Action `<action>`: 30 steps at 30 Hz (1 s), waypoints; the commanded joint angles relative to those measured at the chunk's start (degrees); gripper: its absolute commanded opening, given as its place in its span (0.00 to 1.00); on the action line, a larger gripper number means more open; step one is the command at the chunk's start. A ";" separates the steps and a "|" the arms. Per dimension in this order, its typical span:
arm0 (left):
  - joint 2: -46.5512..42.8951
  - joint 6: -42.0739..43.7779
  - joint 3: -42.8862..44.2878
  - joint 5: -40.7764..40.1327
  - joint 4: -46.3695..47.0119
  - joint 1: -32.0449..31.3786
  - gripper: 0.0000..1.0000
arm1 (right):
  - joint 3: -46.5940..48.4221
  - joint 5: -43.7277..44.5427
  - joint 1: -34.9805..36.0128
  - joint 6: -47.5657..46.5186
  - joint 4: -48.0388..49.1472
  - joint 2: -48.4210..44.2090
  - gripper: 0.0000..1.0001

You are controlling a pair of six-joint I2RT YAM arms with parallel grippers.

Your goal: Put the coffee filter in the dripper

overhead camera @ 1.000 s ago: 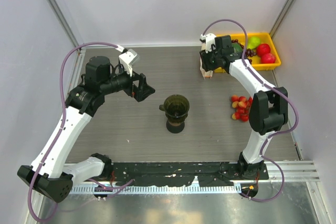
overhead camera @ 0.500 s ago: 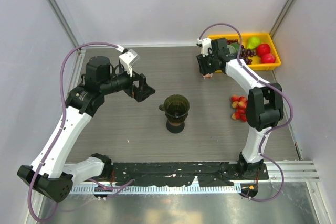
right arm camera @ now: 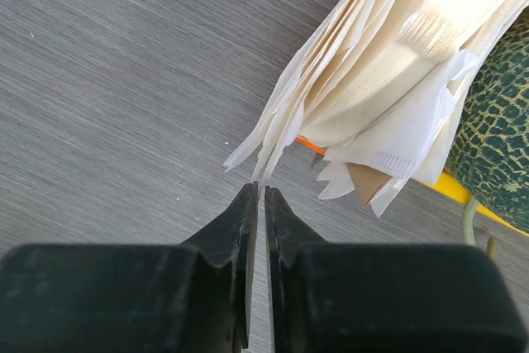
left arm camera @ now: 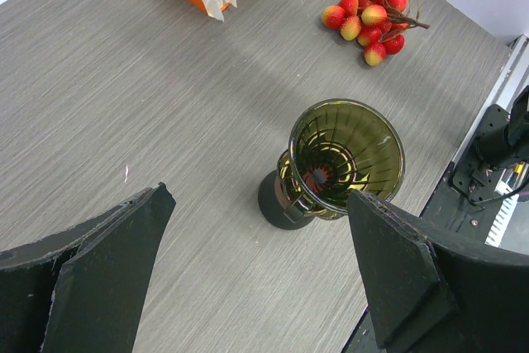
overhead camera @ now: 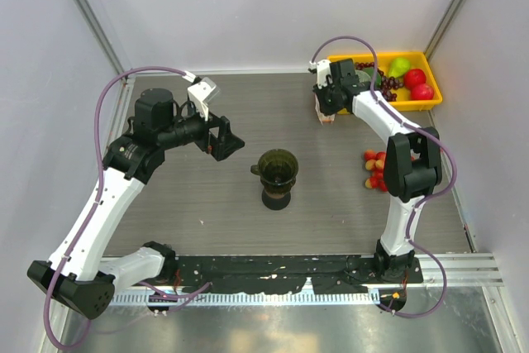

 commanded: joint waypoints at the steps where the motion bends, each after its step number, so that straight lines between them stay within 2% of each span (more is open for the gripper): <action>1: -0.69 0.20 0.91 1.09 2.01 0.28 0.99 | 1.44 0.99 0.29 -1.58 1.58 -2.14 0.09; 3: -0.69 0.20 0.91 1.18 1.92 0.20 0.99 | 0.22 0.46 0.29 -1.93 1.67 -3.80 0.05; 21: -1.13 0.38 0.20 0.83 2.09 0.28 0.99 | -7.43 -2.61 -1.47 -2.99 1.76 -11.55 0.05; 30: -0.78 0.20 0.82 1.18 2.18 0.28 0.99 | -7.35 -0.95 -1.73 -2.99 1.67 -8.92 0.07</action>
